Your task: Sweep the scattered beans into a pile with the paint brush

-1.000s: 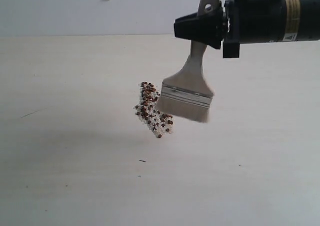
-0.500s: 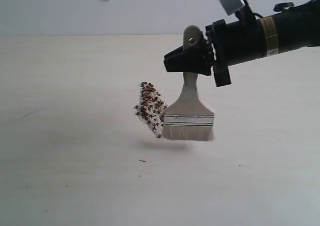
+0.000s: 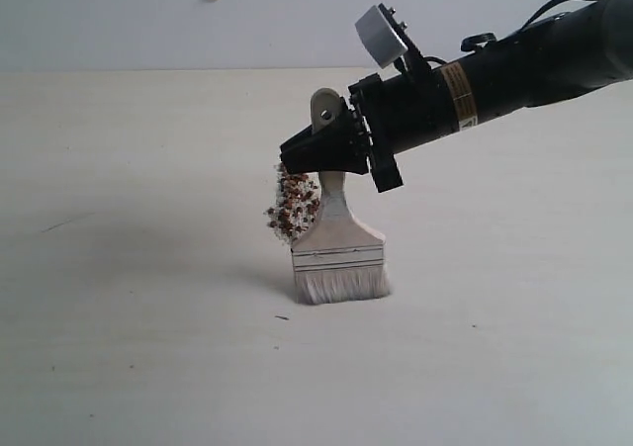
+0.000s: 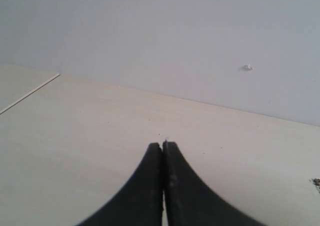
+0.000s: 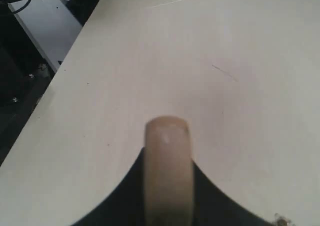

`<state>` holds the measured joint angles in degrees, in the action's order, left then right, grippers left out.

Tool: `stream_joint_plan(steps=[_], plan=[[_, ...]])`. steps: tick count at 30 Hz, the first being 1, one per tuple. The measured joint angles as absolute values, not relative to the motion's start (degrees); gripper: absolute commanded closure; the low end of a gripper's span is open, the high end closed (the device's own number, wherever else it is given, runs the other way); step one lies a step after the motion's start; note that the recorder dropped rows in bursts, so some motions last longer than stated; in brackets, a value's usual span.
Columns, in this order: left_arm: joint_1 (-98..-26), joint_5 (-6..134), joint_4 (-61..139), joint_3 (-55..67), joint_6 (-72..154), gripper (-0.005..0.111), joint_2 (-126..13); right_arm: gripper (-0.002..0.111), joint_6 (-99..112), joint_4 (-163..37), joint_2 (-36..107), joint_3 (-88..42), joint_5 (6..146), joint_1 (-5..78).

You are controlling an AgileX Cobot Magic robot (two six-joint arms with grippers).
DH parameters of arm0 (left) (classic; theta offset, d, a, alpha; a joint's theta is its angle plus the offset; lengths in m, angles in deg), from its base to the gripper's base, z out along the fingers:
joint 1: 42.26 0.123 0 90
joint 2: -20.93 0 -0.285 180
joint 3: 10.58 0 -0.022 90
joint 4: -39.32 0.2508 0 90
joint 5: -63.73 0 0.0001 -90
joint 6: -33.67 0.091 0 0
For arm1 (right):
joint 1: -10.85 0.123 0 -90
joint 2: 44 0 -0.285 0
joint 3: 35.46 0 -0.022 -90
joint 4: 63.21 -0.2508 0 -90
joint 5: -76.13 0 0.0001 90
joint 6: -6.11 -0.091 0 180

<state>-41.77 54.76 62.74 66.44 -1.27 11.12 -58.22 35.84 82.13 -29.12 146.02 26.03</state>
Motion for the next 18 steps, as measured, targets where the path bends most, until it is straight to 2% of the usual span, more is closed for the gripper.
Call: stream_joint_plan(steps=[18], plan=[[-41.77,54.76,62.74,66.44,-1.27,0.107,11.12,0.108,-59.49,35.85,92.75,-45.11,147.49,26.03]])
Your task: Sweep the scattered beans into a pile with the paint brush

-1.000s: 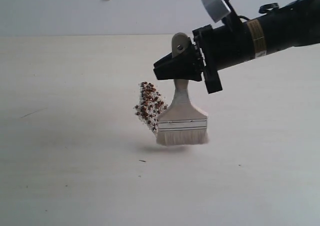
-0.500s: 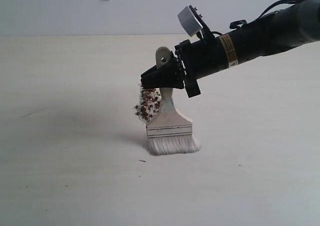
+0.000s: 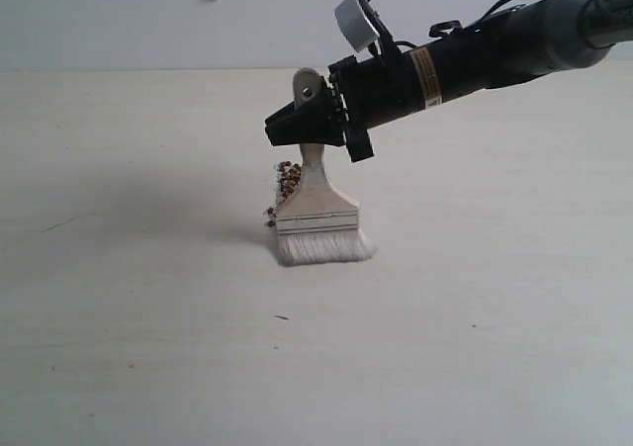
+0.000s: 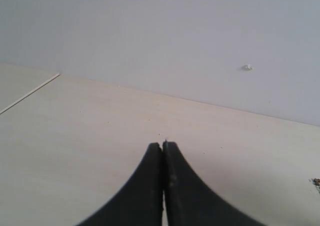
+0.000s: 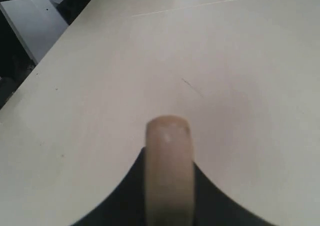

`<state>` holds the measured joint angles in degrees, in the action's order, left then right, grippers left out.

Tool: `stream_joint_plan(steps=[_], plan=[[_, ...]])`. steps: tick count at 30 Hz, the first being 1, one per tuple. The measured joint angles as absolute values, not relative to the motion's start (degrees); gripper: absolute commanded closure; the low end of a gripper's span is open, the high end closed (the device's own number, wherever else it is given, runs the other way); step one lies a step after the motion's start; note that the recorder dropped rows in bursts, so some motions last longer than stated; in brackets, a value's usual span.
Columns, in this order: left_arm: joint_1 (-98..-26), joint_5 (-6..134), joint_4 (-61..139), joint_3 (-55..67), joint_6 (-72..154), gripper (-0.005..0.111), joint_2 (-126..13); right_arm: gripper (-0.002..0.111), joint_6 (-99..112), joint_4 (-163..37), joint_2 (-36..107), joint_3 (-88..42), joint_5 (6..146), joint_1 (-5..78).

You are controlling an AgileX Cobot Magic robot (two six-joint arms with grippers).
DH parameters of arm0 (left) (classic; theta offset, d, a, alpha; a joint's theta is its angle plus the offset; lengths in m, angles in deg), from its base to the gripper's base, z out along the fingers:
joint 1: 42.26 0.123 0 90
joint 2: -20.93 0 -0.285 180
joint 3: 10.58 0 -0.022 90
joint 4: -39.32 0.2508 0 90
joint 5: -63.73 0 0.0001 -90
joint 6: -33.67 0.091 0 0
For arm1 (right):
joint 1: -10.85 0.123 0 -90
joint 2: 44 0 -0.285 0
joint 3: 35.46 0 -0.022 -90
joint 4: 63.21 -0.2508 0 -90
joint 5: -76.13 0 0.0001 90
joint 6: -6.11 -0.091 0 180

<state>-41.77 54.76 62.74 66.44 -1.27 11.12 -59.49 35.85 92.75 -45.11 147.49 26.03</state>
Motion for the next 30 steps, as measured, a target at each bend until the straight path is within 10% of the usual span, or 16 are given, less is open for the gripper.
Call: stream_joint_plan(steps=[30], plan=[[-41.77,54.76,62.74,66.44,-1.27,0.107,11.12,0.108,-72.92,37.41,87.93,-48.92,146.07,26.03]])
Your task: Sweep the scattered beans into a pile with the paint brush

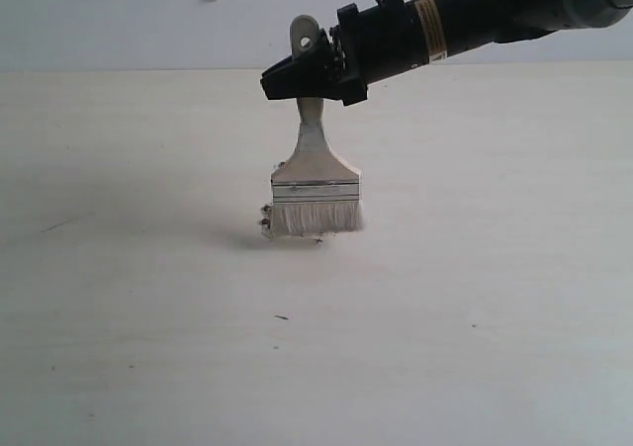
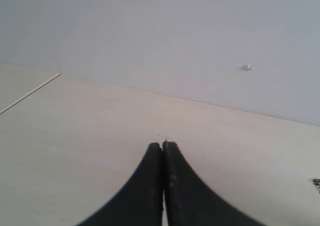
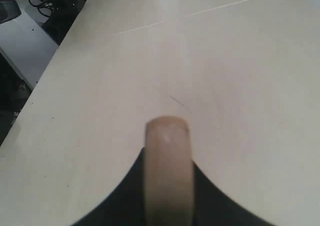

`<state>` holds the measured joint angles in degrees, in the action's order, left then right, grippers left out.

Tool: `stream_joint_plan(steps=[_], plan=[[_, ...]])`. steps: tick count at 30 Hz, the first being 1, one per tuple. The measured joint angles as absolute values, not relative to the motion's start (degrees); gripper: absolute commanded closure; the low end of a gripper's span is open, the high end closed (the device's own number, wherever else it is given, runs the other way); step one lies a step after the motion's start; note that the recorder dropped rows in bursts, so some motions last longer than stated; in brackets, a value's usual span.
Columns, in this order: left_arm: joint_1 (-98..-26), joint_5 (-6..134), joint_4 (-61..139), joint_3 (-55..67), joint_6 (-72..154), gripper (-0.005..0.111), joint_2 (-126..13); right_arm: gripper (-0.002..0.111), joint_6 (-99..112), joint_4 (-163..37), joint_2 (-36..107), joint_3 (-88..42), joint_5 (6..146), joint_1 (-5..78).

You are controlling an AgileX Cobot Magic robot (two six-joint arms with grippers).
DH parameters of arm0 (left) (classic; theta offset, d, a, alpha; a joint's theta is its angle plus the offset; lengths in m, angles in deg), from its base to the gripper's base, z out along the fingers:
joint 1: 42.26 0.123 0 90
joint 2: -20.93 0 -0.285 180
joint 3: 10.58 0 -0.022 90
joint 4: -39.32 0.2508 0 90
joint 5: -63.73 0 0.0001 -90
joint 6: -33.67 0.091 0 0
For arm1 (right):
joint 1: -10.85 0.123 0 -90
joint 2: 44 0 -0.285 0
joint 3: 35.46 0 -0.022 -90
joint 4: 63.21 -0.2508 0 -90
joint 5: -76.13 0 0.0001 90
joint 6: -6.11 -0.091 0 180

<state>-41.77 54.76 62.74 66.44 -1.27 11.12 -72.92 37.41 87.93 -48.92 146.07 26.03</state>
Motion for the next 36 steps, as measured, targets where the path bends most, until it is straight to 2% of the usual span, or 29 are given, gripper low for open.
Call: stream_joint_plan(steps=[7,18,26,36], plan=[[-41.77,54.76,62.74,66.44,-1.27,0.107,11.12,0.108,-70.25,37.41,86.71,-50.4,146.07,26.03],[-41.77,54.76,62.74,66.44,-1.27,0.107,11.12,0.108,-50.75,30.28,86.75,-51.79,142.07,25.34],[-41.77,54.76,62.74,66.44,-1.27,0.107,11.12,0.108,-57.71,30.3,96.97,-68.18,142.07,21.63],[-41.77,54.76,62.74,66.44,-1.27,0.107,11.12,0.108,-67.3,34.91,109.84,-85.27,142.31,22.32]])
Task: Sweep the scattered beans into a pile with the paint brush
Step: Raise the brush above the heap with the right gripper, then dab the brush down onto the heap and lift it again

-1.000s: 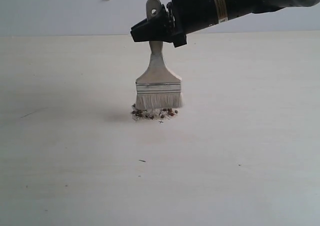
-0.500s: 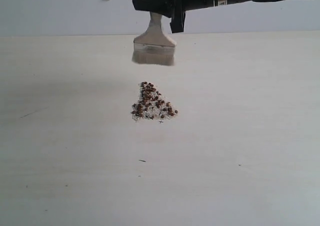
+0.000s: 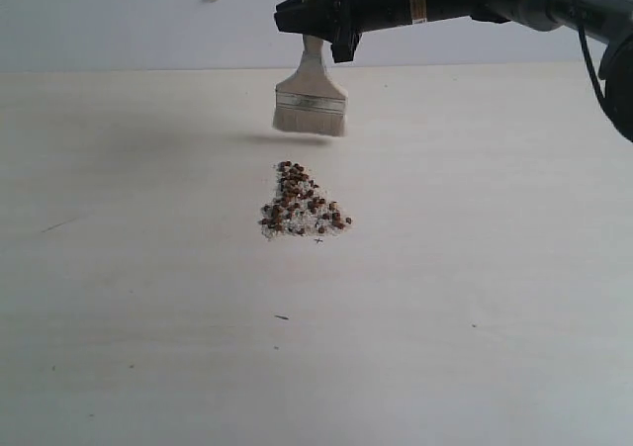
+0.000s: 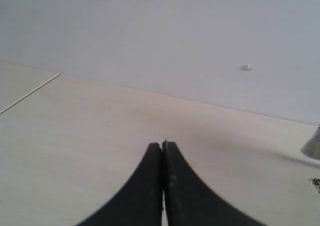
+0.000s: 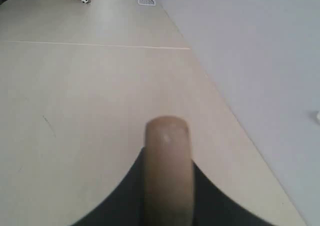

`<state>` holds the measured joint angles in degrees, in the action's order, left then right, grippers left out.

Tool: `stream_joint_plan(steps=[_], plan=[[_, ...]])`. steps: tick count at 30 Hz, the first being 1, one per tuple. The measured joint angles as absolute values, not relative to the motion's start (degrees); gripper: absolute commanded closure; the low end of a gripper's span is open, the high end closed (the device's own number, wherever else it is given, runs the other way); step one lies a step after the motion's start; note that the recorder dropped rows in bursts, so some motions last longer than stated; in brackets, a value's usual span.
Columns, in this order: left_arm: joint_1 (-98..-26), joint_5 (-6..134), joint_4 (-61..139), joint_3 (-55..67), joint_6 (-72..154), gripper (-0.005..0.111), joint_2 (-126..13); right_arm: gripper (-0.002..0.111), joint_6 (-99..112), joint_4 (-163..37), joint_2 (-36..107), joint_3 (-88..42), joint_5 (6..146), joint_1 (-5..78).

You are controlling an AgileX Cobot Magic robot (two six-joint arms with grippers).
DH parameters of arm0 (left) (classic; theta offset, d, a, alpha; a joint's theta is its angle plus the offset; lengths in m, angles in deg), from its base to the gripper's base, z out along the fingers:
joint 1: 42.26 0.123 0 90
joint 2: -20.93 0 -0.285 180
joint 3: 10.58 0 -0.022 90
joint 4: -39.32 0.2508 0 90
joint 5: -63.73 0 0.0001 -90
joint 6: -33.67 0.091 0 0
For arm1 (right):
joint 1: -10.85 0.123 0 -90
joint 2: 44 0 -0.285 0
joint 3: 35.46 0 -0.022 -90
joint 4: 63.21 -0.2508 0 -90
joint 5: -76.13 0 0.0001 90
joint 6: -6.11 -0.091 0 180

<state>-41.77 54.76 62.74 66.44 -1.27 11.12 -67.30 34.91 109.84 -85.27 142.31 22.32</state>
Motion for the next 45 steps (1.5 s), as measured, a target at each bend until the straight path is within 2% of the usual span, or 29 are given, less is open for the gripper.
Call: stream_joint_plan(steps=[12,45], plan=[[-41.77,54.76,62.74,66.44,-1.27,0.107,11.12,0.108,-71.21,37.28,110.75,-87.11,142.13,25.41],[-41.77,54.76,62.74,66.44,-1.27,0.107,11.12,0.108,-77.34,36.2,113.5,-87.43,145.86,25.46]])
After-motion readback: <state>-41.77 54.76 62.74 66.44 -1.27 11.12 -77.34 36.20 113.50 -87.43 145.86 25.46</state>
